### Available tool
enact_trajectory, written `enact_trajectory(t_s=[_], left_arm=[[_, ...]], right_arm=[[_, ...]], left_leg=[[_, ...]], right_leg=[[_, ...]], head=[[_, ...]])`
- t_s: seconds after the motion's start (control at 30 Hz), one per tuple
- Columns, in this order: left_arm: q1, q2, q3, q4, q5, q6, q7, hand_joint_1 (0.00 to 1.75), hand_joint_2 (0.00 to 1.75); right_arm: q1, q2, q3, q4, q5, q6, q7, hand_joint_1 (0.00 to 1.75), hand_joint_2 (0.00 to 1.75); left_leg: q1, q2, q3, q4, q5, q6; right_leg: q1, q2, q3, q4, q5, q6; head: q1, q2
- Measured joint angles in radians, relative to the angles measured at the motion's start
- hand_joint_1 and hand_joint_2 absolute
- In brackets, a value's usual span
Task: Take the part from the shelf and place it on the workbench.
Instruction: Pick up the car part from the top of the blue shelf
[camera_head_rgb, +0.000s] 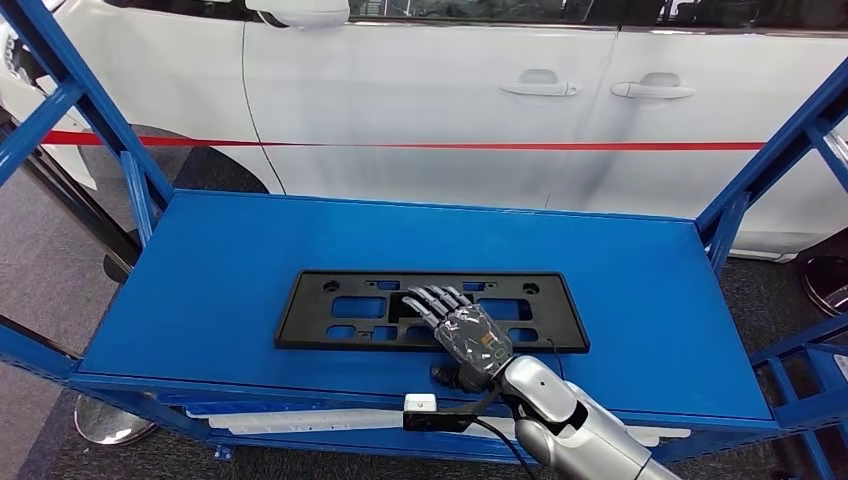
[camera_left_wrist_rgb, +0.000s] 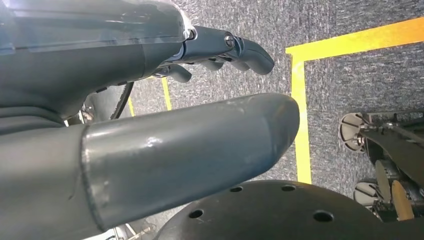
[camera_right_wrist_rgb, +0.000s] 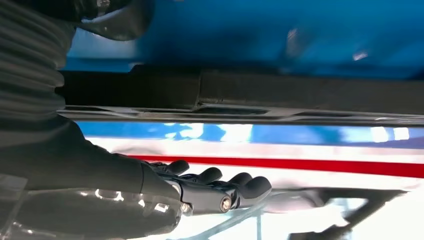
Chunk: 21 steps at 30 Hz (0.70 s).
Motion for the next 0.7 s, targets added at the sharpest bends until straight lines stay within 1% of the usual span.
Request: enact_trajectory(t_s=[0.07,0.17,0.2,0.3,0.33,0.5,0.7], left_arm=[[-0.001,0.0,0.0,0.0,-0.007,-0.002,-0.001,0.0,0.0],[0.0,0.0,0.0,0.0,-0.011,-0.002,-0.003,0.0,0.0],[0.0,0.0,0.0,0.0,-0.012,-0.002,-0.004,0.0,0.0],[0.0,0.0,0.0,0.0,-0.013,-0.002,-0.007,0.0,0.0],[0.0,0.0,0.0,0.0,-0.013,-0.002,-0.007,0.0,0.0],[0.0,0.0,0.001,0.0,-0.013,0.001,-0.008,0.0,0.0],[0.0,0.0,0.002,0.0,-0.012,0.002,-0.008,0.0,0.0]], right_arm=[[-0.021,0.017,-0.013,0.053,0.047,-0.016,0.024,0.0,1.75],[-0.046,0.033,-0.031,0.111,0.077,-0.028,0.036,0.0,1.75],[-0.051,0.038,-0.038,0.128,0.086,-0.032,0.04,0.19,1.75],[-0.057,0.05,-0.06,0.175,0.113,-0.049,0.047,1.49,1.75],[-0.058,0.052,-0.067,0.188,0.117,-0.055,0.045,1.75,1.75],[-0.046,0.059,-0.093,0.219,0.114,-0.074,0.034,1.75,1.75],[-0.035,0.059,-0.103,0.235,0.112,-0.076,0.03,1.75,1.75]], left_leg=[[0.0,0.0,0.001,0.0,0.0,0.0],[0.0,0.0,0.003,0.0,0.0,0.0],[0.0,0.0,0.004,0.0,0.0,0.0],[0.0,0.0,0.005,0.0,0.0,0.0],[0.0,0.0,0.006,0.0,0.0,0.0],[0.0,0.0,0.007,0.0,0.0,0.0],[0.0,0.0,0.007,0.0,0.0,-0.001]], right_leg=[[0.0,0.0,0.001,0.0,0.0,0.0],[0.0,0.0,0.003,0.0,0.0,0.0],[0.0,0.0,0.003,0.0,0.0,-0.001],[0.0,0.0,0.005,0.0,0.0,-0.001],[0.0,0.0,0.005,0.0,-0.001,-0.001],[0.0,0.0,0.006,0.0,-0.001,-0.002],[0.0,0.0,0.006,0.0,-0.001,-0.001]], head=[[0.0,0.0],[0.0,0.0],[0.0,0.0],[0.0,0.0],[0.0,0.0],[0.0,0.0],[0.0,0.0]])
